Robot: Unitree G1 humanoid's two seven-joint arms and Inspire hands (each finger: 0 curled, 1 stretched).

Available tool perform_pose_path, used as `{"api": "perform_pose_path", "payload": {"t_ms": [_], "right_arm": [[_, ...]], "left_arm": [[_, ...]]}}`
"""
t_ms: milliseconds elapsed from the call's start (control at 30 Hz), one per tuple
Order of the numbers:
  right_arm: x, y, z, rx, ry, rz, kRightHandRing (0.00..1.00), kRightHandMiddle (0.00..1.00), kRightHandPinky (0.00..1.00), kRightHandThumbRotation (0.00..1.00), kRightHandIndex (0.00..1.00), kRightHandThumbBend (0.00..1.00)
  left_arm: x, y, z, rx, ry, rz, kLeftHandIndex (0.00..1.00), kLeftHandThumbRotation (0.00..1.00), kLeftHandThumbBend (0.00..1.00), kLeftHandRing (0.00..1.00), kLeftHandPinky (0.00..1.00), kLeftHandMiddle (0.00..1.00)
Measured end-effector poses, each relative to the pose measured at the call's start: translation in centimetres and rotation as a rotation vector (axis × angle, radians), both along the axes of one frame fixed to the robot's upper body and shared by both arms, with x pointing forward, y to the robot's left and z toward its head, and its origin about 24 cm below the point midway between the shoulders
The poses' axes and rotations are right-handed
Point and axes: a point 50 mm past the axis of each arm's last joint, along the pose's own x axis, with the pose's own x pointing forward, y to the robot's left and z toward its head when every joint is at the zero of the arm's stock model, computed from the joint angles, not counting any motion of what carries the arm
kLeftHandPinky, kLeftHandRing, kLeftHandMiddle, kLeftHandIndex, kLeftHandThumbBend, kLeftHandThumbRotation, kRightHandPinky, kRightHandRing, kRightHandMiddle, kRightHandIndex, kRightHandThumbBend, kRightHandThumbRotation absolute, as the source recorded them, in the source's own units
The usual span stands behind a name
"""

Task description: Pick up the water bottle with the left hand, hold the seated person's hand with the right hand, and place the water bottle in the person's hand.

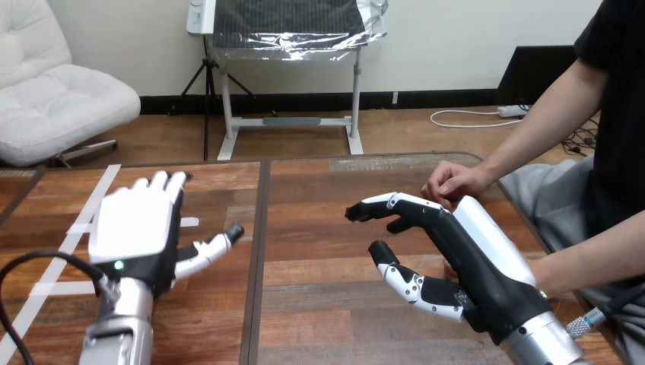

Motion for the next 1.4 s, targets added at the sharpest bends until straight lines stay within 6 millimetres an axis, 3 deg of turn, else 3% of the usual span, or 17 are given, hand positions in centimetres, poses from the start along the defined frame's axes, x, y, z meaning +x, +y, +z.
{"api": "perform_pose_path", "payload": {"t_ms": [500,1400], "right_arm": [[0.0,0.0,0.0,0.000,-0.002,0.001,0.77,0.74,0.69,0.00,0.70,0.17],[0.1,0.0,0.2,0.000,-0.008,0.002,0.77,0.73,0.68,0.00,0.70,0.18]], "left_arm": [[-1.8,0.4,-0.9,-0.008,0.044,0.017,0.91,1.00,0.63,0.91,0.88,0.92],[-1.5,1.0,0.1,-0.016,0.005,0.025,0.91,1.00,0.61,0.91,0.88,0.92]]}}
